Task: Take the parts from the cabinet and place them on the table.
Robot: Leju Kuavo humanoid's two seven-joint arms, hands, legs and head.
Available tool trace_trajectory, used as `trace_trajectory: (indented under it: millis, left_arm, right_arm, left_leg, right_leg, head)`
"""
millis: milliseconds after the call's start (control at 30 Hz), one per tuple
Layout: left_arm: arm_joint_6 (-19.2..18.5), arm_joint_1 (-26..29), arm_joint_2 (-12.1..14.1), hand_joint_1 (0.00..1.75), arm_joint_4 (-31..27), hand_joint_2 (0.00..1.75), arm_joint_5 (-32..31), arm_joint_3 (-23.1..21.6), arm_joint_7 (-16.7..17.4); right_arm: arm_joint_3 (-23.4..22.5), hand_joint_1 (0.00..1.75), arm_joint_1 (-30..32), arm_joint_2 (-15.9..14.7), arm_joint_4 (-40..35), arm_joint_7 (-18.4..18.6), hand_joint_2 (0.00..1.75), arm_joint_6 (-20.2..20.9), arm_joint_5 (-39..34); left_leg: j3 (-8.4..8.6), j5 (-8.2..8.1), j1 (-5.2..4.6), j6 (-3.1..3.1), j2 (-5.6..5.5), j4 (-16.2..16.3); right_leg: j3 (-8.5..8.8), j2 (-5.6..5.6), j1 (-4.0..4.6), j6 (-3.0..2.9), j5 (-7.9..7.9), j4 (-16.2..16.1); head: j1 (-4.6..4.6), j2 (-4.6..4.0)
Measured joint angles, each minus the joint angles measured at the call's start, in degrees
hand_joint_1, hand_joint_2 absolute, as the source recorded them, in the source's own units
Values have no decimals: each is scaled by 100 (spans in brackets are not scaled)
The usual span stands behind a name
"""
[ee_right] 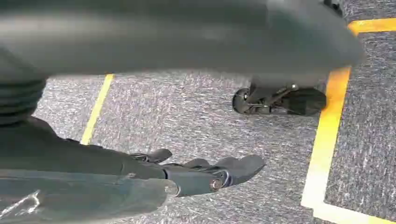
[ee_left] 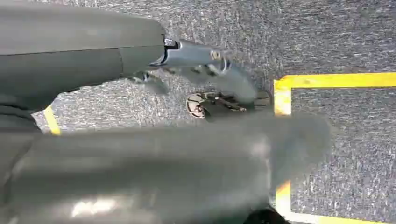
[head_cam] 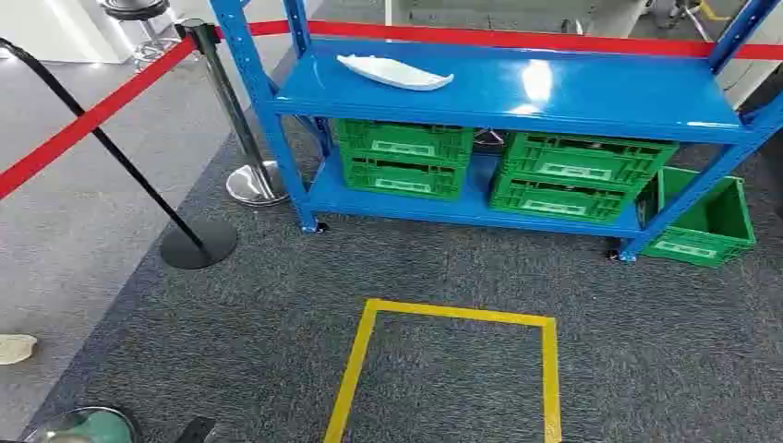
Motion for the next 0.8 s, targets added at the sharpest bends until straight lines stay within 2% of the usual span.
trace_trajectory:
  millis: [133,233,600,767,800]
  left_arm:
    - [0,-1,0,0,-2,175,0,0,0]
    - [-29,-29,-7,0,-2,175,-166,173,-90]
    - [-289,-230,-72,0,2,175,-1119,1367,-671]
    - [-569,-359,-177,0,-26,175,-1399,1976,-1074]
    - [-647,-379,-221,0,-77,0,-1405,2064,-1148]
  right_arm:
    - [0,0,0,0,2,0,175,0,2]
    - [-145,0,-15,2,33,11,175,13,188]
    - [-1047,0,-135,24,208,251,175,96,1380]
    - [-1518,0,-212,59,308,354,175,125,1917]
    - [-1602,0,-227,68,330,372,175,144,2046]
  left_leg:
    - [0,0,0,0,0,0]
    - [0,0,0,0,0,0]
    - [-2,2,0,2,0,0]
    - [-2,2,0,2,0,0]
    - [-2,2,0,2,0,0]
  right_leg:
    - [-4,0,0,0,0,0]
    - [-6,0,0,0,0,0]
    - [4,0,0,1,1,0]
    - [-6,0,0,1,1,0]
    - [-7,0,0,1,1,0]
  head:
    - [0,0]
    - [0,0]
    - [0,0]
    - [0,0]
    - [0,0]
